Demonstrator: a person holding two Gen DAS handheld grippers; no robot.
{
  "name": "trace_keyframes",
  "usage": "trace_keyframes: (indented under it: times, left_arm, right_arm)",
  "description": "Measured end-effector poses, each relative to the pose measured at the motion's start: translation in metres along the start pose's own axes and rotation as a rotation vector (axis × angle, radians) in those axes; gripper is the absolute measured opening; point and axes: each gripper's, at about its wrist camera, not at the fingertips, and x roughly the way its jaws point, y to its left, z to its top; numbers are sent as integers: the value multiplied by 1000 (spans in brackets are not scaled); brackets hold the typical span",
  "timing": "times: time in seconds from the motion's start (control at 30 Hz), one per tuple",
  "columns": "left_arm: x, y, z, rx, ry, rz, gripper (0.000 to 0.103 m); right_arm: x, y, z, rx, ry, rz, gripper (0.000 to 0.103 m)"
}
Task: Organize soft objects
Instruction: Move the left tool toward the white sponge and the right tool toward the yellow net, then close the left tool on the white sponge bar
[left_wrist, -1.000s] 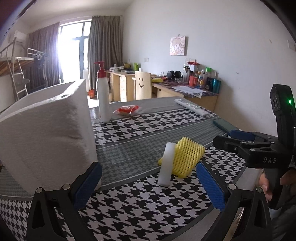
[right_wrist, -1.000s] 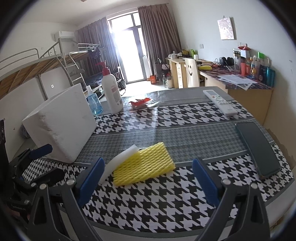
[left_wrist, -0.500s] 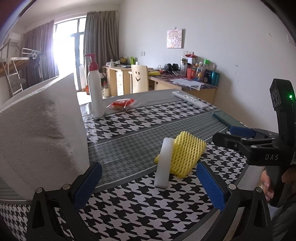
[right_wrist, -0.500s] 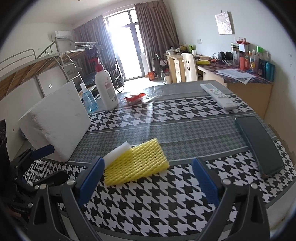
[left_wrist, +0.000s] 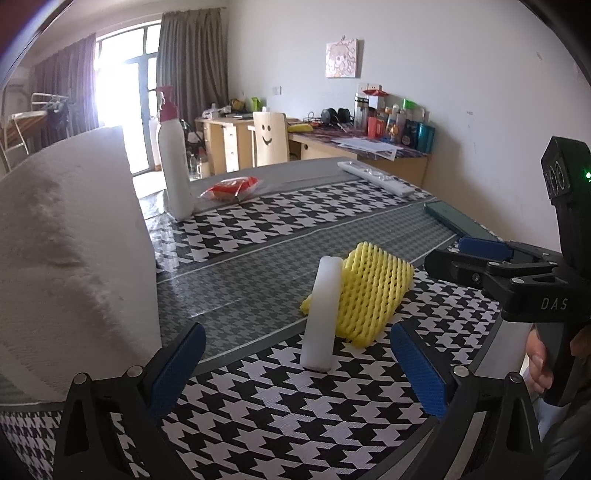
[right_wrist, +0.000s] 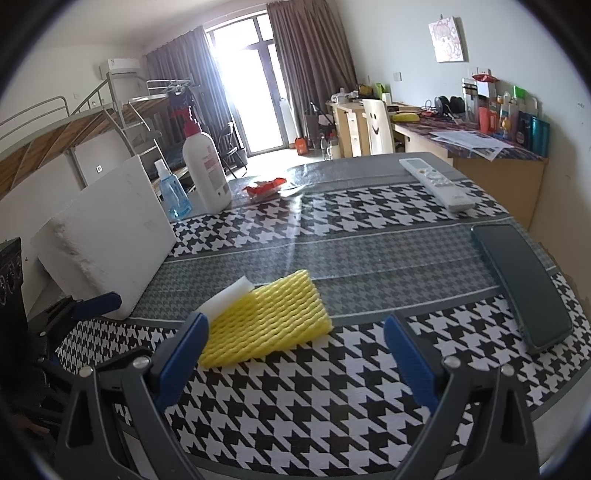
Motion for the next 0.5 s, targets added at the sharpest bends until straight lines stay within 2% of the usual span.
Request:
trace_keyframes:
  times: [0.1,0.4,0.5]
  left_arm:
    - [7,-2,0,14,24,-1,89]
    - [21,-4,-1,25,81,-24,72]
    - [24,-7,0,36,97,-32,61]
  right_arm:
    - [2,-1,0,0,2,2,98]
    - [7,-3,-1,5,11,9,98]
    - [7,-2,-1,3,11,14,98]
